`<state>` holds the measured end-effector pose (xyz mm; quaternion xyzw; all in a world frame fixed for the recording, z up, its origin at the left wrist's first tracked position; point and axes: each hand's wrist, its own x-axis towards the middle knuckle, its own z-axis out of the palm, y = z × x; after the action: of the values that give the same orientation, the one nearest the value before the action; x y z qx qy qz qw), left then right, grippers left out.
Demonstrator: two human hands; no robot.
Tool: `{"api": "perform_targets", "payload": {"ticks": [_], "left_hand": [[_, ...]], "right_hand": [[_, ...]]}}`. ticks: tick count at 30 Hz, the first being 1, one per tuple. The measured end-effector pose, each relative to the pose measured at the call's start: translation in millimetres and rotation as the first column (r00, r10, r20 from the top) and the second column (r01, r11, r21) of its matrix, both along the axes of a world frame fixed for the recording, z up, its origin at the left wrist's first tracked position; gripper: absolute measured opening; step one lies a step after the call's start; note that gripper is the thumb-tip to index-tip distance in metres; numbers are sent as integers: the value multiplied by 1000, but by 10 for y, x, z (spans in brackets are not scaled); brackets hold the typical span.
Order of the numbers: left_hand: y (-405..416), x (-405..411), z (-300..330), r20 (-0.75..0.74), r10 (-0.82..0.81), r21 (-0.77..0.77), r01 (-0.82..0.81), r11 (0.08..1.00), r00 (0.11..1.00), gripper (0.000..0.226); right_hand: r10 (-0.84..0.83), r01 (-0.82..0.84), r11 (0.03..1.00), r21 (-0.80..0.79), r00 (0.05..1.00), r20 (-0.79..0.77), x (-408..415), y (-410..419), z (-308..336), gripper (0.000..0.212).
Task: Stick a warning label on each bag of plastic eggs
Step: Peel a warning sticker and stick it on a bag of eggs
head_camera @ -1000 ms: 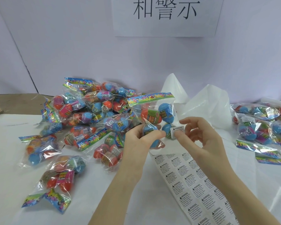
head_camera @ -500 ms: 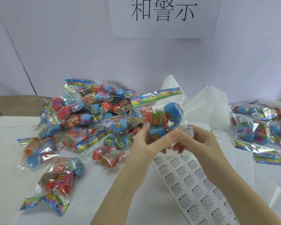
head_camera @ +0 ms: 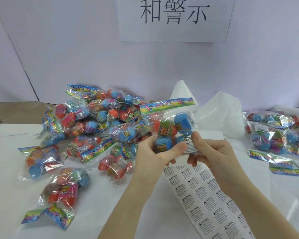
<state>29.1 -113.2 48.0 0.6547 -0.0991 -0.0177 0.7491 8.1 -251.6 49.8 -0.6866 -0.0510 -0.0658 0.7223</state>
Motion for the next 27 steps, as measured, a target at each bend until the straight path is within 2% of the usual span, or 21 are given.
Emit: {"api": "perform_targets", "payload": {"ticks": [6,10,15,22,27], "left_hand": [[-5,2,-22,-6,8,-12,-8,1000,1000,15],[11,14,-17,-18,20,-19,-20,1000,1000,13],[19,6,-1,-53,-14,-27,12,1000,998,13],[17,-6,6,-56,-21,-60,18,998,998,13],[30,-2,15,-63,-26,-88,20,996,998,11]], "right_hand": [[-33,34,999,-28,998,51,1,19,-7,40],[19,-12,996,-85,997,79,-19,30,7,33],[-23,24,1000,-9,998,58,-4,27,11,38],[-37,40,999,-37,996,87,-12,9,-13,39],[52,-40,994,-105,992,113,-16,-15,-4,24]]}}
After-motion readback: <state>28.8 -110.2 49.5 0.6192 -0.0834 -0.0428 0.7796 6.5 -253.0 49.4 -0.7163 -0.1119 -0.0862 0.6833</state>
